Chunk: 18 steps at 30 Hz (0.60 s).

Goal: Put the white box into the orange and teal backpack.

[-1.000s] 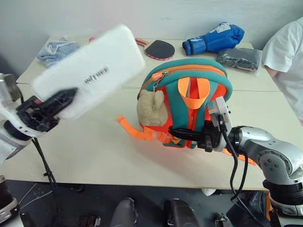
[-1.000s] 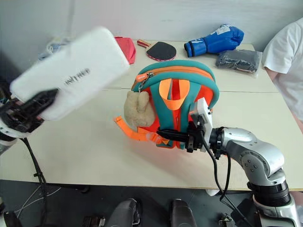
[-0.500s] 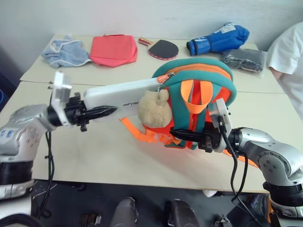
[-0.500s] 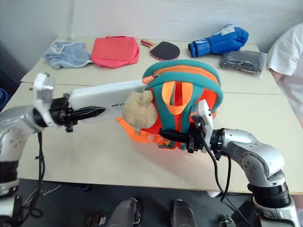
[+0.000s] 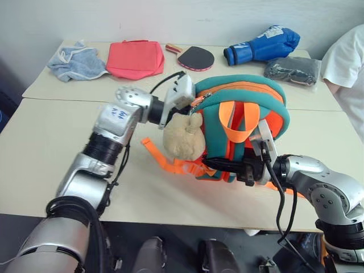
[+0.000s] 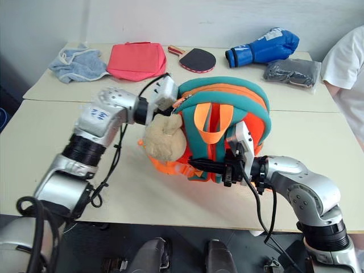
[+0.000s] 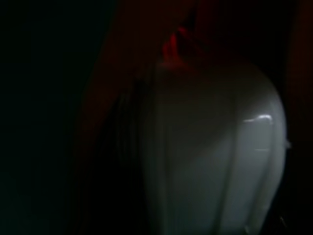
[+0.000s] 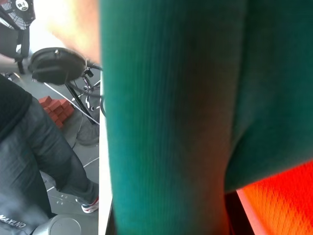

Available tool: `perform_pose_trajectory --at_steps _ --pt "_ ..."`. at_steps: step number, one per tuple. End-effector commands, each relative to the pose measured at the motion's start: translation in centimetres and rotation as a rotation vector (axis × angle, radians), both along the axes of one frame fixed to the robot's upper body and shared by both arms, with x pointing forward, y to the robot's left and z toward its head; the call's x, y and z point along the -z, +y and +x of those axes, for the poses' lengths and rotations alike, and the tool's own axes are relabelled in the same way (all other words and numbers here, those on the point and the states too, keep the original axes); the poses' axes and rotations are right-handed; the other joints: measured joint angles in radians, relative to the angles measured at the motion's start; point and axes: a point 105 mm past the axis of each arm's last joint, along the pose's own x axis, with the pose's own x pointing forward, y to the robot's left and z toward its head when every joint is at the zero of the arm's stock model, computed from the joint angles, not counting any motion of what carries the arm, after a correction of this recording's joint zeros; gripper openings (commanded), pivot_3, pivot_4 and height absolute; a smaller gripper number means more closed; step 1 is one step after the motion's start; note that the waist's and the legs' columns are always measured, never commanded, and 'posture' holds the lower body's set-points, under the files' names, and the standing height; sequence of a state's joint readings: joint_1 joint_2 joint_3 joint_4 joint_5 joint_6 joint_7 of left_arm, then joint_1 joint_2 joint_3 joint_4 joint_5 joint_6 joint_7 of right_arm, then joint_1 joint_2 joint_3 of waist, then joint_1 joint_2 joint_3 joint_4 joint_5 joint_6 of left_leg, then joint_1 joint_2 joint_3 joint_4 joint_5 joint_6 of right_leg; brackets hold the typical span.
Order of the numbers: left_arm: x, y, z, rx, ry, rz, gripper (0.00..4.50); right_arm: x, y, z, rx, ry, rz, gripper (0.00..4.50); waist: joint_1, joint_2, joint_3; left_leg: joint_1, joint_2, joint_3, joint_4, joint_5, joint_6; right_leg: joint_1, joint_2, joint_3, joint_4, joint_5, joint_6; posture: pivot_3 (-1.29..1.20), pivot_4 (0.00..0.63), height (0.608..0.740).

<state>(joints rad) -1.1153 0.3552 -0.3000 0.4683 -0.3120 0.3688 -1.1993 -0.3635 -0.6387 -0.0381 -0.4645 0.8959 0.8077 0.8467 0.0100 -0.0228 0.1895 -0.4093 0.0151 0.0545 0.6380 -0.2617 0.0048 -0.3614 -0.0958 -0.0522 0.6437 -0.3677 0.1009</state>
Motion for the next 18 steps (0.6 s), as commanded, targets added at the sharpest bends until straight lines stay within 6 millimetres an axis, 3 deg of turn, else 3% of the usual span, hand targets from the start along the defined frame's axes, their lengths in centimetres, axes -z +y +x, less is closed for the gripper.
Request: perform_pose_trajectory --at_steps 1,4,10,13,18 --pt "-1.9 -0.9 0.2 0.019 -0.101 -0.12 1.24 -0.9 0.7 -0.5 -0.015 -0.058 0.019 0.01 0.001 0.0 0.0 0.0 0.0 0.0 0.002 0.0 0.0 0.0 0.0 0.0 0.0 0.0 0.0 0.0 0.15 0.74" --pt "-3.4 0.6 0.4 0.003 -0.042 -0.2 2.18 -0.9 0.7 -0.4 0.011 -0.059 0.027 0.0 -0.004 0.0 0.0 0.0 0.0 0.0 0.007 -0.001 0.001 0.0 -0.001 0.001 0.001 0.0 0.0 0.0 0.15 0.74" --pt "-5.0 6.6 -0.8 0.115 0.03 -0.2 3.81 -1.0 0.4 0.1 0.088 -0.071 0.051 0.0 -0.019 0.0 0.0 -0.001 0.002 0.0 0.005 -0.001 -0.001 -0.001 0.001 0.002 0.005 0.0 0.0 0.0 0.15 0.74" --pt "-5.3 8.8 -1.2 0.137 0.111 -0.186 3.81 -1.6 -0.1 1.1 0.184 -0.116 0.098 0.0 -0.014 0.0 0.0 -0.002 0.002 0.0 0.006 -0.001 -0.001 -0.002 0.001 0.001 0.005 0.0 0.0 0.0 0.15 0.74" --pt "-2.9 11.9 -1.3 0.062 0.127 -0.116 3.81 -1.3 -0.6 2.1 0.244 -0.135 0.088 0.0 -0.013 0.0 0.0 -0.002 0.0 0.0 0.009 -0.002 0.002 -0.002 -0.001 0.002 0.008 0.0 0.0 0.0 0.15 0.74"
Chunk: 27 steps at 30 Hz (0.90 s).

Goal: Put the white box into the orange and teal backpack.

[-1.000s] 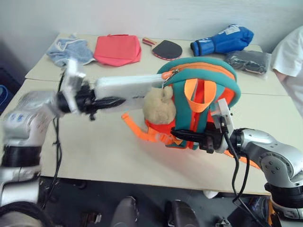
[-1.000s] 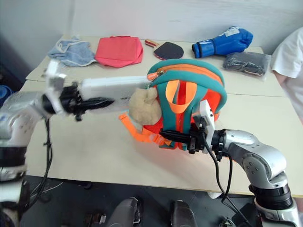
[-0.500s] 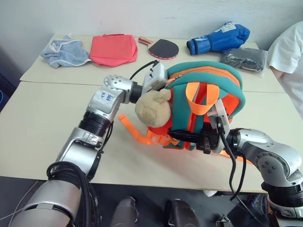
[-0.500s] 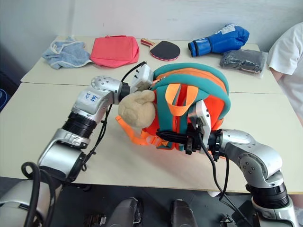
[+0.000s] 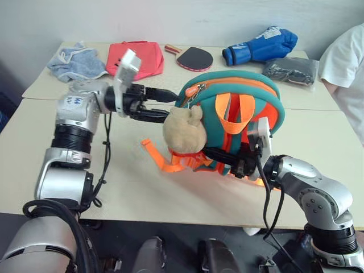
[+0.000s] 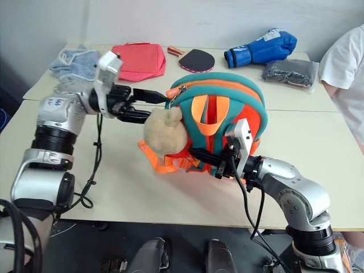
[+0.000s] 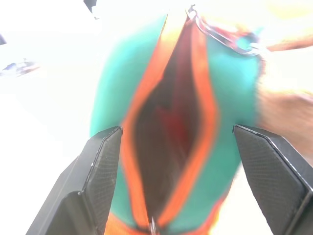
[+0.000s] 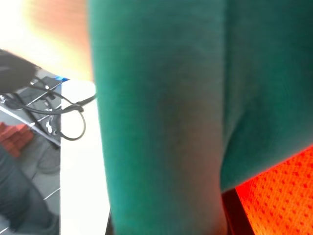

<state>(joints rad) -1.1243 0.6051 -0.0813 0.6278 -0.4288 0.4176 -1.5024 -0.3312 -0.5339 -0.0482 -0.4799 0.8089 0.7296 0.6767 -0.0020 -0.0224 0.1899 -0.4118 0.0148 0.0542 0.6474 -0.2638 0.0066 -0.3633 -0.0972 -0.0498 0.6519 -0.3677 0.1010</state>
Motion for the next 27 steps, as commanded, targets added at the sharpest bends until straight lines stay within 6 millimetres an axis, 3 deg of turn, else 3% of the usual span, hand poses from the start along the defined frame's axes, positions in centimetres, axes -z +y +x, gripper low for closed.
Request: perform_pose_trajectory --at_steps 1,4,6,14,21,24,27 --pt "0.9 1.5 -1.5 0.075 -0.018 0.027 3.81 -1.1 -0.6 0.3 0.042 -0.069 0.019 0.0 -0.001 0.0 0.0 0.0 0.0 0.0 0.0 0.0 0.0 0.0 -0.001 0.001 0.0 0.0 0.0 0.0 0.15 0.74" --pt "0.4 2.9 -1.8 -0.011 -0.102 -0.051 3.81 -0.9 -0.8 0.5 0.057 -0.064 0.013 0.0 -0.001 0.0 0.0 -0.001 0.0 -0.002 0.0 0.0 0.0 0.0 -0.002 0.003 0.0 0.0 0.0 0.0 0.15 0.74" --pt "0.3 3.1 -3.4 -0.024 -0.104 -0.086 3.81 -0.5 -1.0 0.5 0.062 -0.057 0.007 0.0 -0.002 0.0 0.0 -0.003 0.0 -0.004 0.001 0.0 0.0 -0.001 -0.002 0.003 0.0 0.0 0.0 0.0 0.15 0.74" --pt "0.3 0.0 -7.9 -0.021 -0.17 -0.152 3.81 0.2 -1.2 0.6 0.06 -0.047 -0.006 0.0 -0.001 0.0 0.0 -0.008 0.0 -0.009 0.004 0.001 -0.001 -0.003 -0.002 0.002 0.001 0.0 0.0 0.0 0.15 0.74" --pt "1.3 -2.7 -8.1 -0.051 -0.266 -0.205 3.81 0.1 -0.8 0.9 0.043 -0.058 -0.003 0.0 0.001 0.0 0.0 -0.008 0.0 -0.009 0.004 0.002 -0.002 -0.003 -0.001 0.001 0.002 0.0 0.0 0.0 0.15 0.74" --pt "2.5 -3.6 -7.6 -0.071 -0.334 -0.23 3.25 -0.2 -0.5 1.0 0.034 -0.062 0.003 0.0 0.001 0.0 0.0 -0.008 0.0 -0.009 0.003 0.002 -0.002 -0.003 -0.001 0.001 0.001 0.0 0.0 0.0 0.15 0.74" --pt "2.7 -4.0 -6.3 -0.136 -0.391 -0.252 2.33 -0.3 -0.3 1.1 0.026 -0.065 0.004 0.0 0.001 0.0 0.0 -0.008 0.0 -0.009 0.003 0.002 -0.002 -0.003 0.0 0.001 0.001 0.0 0.0 0.0 0.15 0.74"
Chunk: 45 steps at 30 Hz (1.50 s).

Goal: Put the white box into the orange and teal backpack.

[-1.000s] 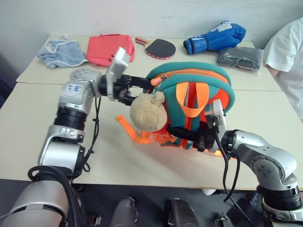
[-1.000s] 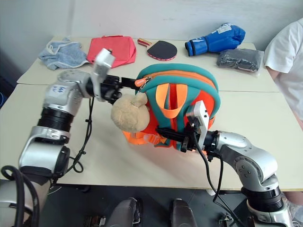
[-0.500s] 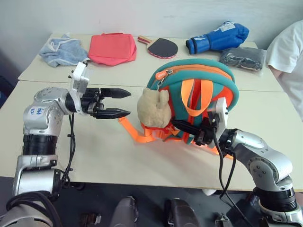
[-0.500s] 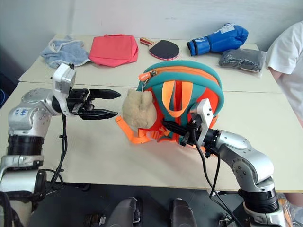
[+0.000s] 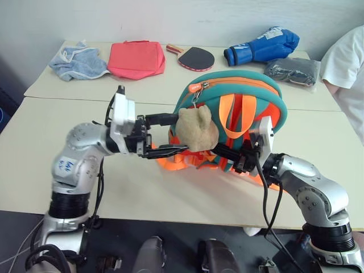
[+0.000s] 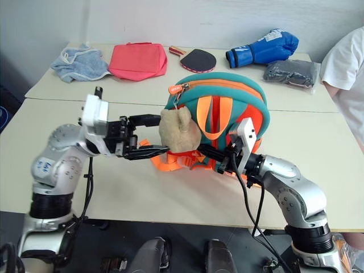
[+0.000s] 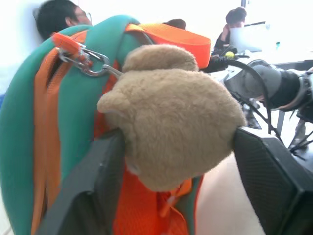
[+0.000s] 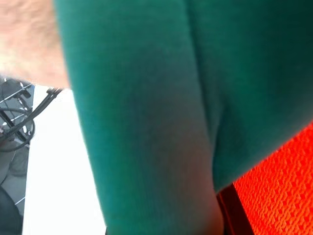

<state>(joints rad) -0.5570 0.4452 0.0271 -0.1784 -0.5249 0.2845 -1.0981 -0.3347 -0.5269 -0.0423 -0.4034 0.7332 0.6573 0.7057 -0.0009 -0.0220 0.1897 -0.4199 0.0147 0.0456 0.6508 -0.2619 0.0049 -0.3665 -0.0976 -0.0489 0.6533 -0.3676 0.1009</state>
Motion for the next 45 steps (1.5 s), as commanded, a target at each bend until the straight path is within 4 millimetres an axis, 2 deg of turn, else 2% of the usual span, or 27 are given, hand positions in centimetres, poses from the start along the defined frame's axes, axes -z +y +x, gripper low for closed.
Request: perform_pose_trajectory --at_steps 1,7,8,10,12,15,19,22,29,31,33,36,38,42,44,45 --pt "-0.8 -0.1 1.2 -0.085 -0.095 -0.03 2.03 -1.0 0.6 -0.3 -0.028 -0.044 0.018 0.0 0.0 0.0 0.0 0.0 0.0 0.0 0.0 0.0 0.0 0.0 0.0 0.0 0.0 0.0 0.0 0.0 0.15 0.74" --pt "-2.0 1.1 1.0 -0.044 0.012 -0.067 0.42 -1.1 0.6 -0.5 -0.02 -0.044 0.027 0.0 -0.001 0.0 0.0 0.0 0.0 0.0 0.0 0.0 0.0 0.0 0.0 0.0 0.0 0.0 0.0 0.0 0.15 0.74" --pt "-2.0 1.3 0.9 -0.031 0.03 -0.06 0.24 -1.1 0.6 -0.5 -0.019 -0.044 0.026 0.0 -0.001 0.0 0.0 0.0 0.0 0.0 0.0 0.0 0.0 0.0 0.0 0.0 0.0 0.0 0.0 0.0 0.15 0.74" --pt "-2.7 3.4 0.7 -0.005 0.136 -0.042 0.06 -1.1 0.5 -0.5 -0.003 -0.044 0.034 0.0 -0.004 0.0 0.0 0.0 0.0 0.0 0.0 0.0 0.0 0.0 0.0 0.0 0.0 0.0 0.0 0.0 0.15 0.74" --pt "-3.3 5.1 1.0 -0.024 0.199 -0.026 0.06 -1.1 0.4 -0.6 0.009 -0.046 0.037 0.0 -0.006 0.0 0.0 0.0 0.001 0.0 -0.001 0.001 -0.001 -0.001 0.001 0.0 0.001 0.0 0.0 0.0 0.15 0.74" --pt "-4.1 8.6 4.5 -0.225 0.217 -0.017 0.06 -1.0 0.2 -0.7 0.032 -0.044 0.047 0.0 -0.003 0.0 0.0 0.0 0.001 0.0 -0.001 0.001 -0.002 -0.002 0.002 0.0 0.002 0.0 0.0 0.0 0.15 0.74" --pt "-3.6 10.2 7.3 -0.355 0.264 -0.04 0.06 -1.0 0.1 -0.8 0.043 -0.045 0.052 0.0 0.0 0.0 0.0 0.0 -0.001 0.0 -0.001 0.001 -0.001 -0.002 0.002 -0.001 0.002 0.0 0.0 0.0 0.15 0.74" --pt "-0.1 9.6 7.3 -0.346 0.321 0.085 0.06 -0.9 0.0 -0.9 0.053 -0.045 0.054 0.0 -0.001 0.0 0.0 0.0 -0.001 0.001 -0.001 0.001 0.0 -0.003 0.001 -0.001 0.003 0.0 0.0 0.0 0.15 0.74" --pt "4.6 9.8 8.3 -0.453 0.455 0.124 0.06 -0.6 -0.3 -1.1 0.083 -0.037 0.067 0.0 -0.002 0.0 0.0 -0.001 0.0 0.003 -0.001 0.001 -0.001 -0.006 0.001 0.0 0.005 0.0 0.0 0.0 0.15 0.74" --pt "6.3 9.5 7.3 -0.411 0.511 0.175 0.06 -0.5 -0.3 -1.2 0.086 -0.033 0.068 0.0 -0.002 0.0 0.0 0.0 0.0 0.003 -0.001 0.001 -0.001 -0.006 0.001 0.001 0.005 0.0 0.0 0.0 0.15 0.74" --pt "8.4 9.3 5.7 -0.332 0.505 0.297 0.06 -0.5 -0.3 -1.2 0.088 -0.031 0.07 0.0 -0.003 0.0 0.0 0.0 0.0 0.004 -0.001 0.001 -0.001 -0.006 0.0 0.002 0.005 0.0 0.0 0.0 0.15 0.74" --pt "11.5 9.6 5.2 -0.344 0.445 0.438 0.06 -0.3 -0.2 -1.4 0.088 -0.025 0.074 0.0 -0.002 0.0 0.0 0.0 0.0 0.004 -0.002 0.001 -0.001 -0.006 0.0 0.002 0.005 0.0 0.0 0.0 0.15 0.74" --pt "11.4 9.1 5.9 -0.369 0.402 0.377 0.06 -0.2 -0.1 -1.4 0.086 -0.025 0.077 0.0 0.003 0.0 0.0 0.0 0.0 0.004 -0.001 0.001 -0.001 -0.006 0.0 0.002 0.005 0.0 0.0 0.0 0.15 0.74" --pt "9.8 8.4 6.7 -0.381 0.359 0.233 0.06 -0.5 0.1 -1.5 0.077 -0.027 0.141 0.0 0.005 0.0 -0.001 0.0 -0.001 0.003 0.0 0.001 0.002 -0.005 -0.002 0.002 0.005 0.0 0.0 0.0 0.15 0.74" --pt "8.8 8.5 6.9 -0.384 0.37 0.151 0.75 -0.3 -0.1 -1.4 0.102 -0.035 0.139 0.0 0.003 0.0 -0.001 0.0 -0.001 0.003 0.0 0.001 0.001 -0.005 -0.002 0.002 0.006 0.0 0.0 0.0 0.15 0.74" --pt "8.5 8.5 6.6 -0.367 0.367 0.137 0.88 -0.2 -0.1 -1.6 0.096 -0.029 0.138 0.0 0.002 0.0 -0.001 0.0 -0.001 0.003 0.0 0.001 0.001 -0.005 -0.002 0.002 0.006 0.0 0.0 0.0 0.15 0.74"
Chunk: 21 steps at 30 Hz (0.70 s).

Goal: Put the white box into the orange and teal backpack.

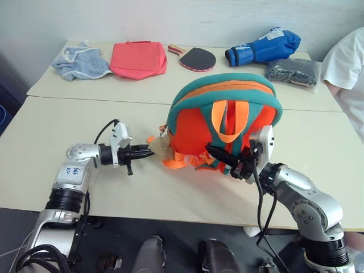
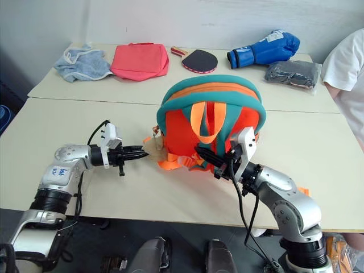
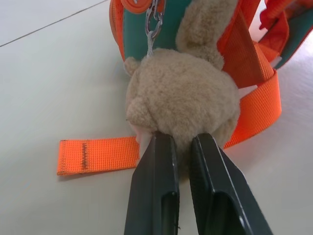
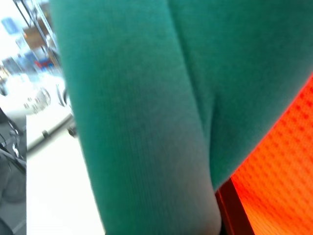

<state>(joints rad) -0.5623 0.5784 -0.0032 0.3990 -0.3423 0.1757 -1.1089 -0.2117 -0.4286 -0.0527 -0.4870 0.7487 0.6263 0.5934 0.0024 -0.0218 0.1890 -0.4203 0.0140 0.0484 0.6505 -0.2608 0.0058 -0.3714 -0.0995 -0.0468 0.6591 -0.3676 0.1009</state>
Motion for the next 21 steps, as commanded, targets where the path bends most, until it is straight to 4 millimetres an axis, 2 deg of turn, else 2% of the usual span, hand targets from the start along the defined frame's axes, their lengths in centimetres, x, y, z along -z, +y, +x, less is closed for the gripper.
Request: perform_pose_trajectory --at_steps 1,4,6,9,12,14,17,21 --pt "-1.6 0.5 -0.2 -0.006 -0.028 -0.06 1.22 -1.2 -0.5 -0.7 0.01 -0.08 0.01 0.34 -0.002 0.0 0.0 0.0 0.0 0.0 0.0 0.0 0.0 0.0 0.0 0.0 0.0 0.0 0.0 0.0 0.15 0.74" --pt "-1.4 1.6 -1.2 0.001 -0.01 -0.037 2.14 -0.3 -0.9 -1.9 -0.047 -0.113 -0.131 1.36 -0.004 0.0 0.0 0.0 0.0 0.001 -0.001 0.0 0.0 -0.001 0.001 -0.001 0.0 0.0 0.0 0.0 0.15 0.74" --pt "-1.2 3.2 -2.3 -0.009 0.001 0.002 2.73 -0.5 -2.5 -2.9 -0.032 -0.136 -0.203 1.99 -0.005 0.0 0.0 0.0 0.0 0.002 -0.001 0.0 0.0 -0.001 0.0 -0.001 0.0 0.0 0.0 0.0 0.15 0.74" --pt "-0.9 5.9 -3.8 -0.052 -0.023 0.055 3.64 0.0 -6.4 -3.8 0.059 -0.105 -0.278 3.04 -0.007 0.0 0.0 0.0 0.001 0.002 -0.003 -0.001 0.0 -0.001 0.0 0.0 -0.002 0.0 0.0 0.0 0.15 0.74" --pt "-0.5 7.8 -5.7 -0.066 -0.037 0.103 4.47 2.5 -11.1 -5.0 0.109 -0.073 -0.467 3.97 -0.004 0.0 0.0 0.0 0.001 0.001 -0.002 -0.001 0.001 0.0 0.0 0.0 -0.003 0.0 0.0 0.0 0.15 0.74" --pt "0.0 8.7 -6.8 -0.101 -0.068 0.155 4.5 2.9 -13.9 -5.6 0.138 -0.078 -0.5 4.48 -0.003 0.0 0.0 0.003 0.001 0.001 -0.003 -0.004 0.005 0.005 0.0 0.0 -0.007 0.0 0.0 0.0 0.15 0.74" --pt "0.2 9.1 -8.0 -0.119 -0.105 0.157 4.5 3.1 -17.5 -4.6 0.246 -0.08 -0.512 4.48 -0.007 0.0 0.0 0.019 0.001 0.002 -0.005 -0.009 0.008 0.021 -0.002 0.0 -0.016 0.0 0.0 0.0 0.15 0.74" --pt "1.1 9.1 -9.0 -0.147 -0.124 0.2 4.5 3.2 -19.2 -3.5 0.29 -0.157 -0.557 4.48 -0.008 0.001 0.001 0.025 0.002 0.001 -0.007 -0.011 0.006 0.027 -0.003 0.0 -0.019 0.0 -0.001 0.0 0.15 0.74"
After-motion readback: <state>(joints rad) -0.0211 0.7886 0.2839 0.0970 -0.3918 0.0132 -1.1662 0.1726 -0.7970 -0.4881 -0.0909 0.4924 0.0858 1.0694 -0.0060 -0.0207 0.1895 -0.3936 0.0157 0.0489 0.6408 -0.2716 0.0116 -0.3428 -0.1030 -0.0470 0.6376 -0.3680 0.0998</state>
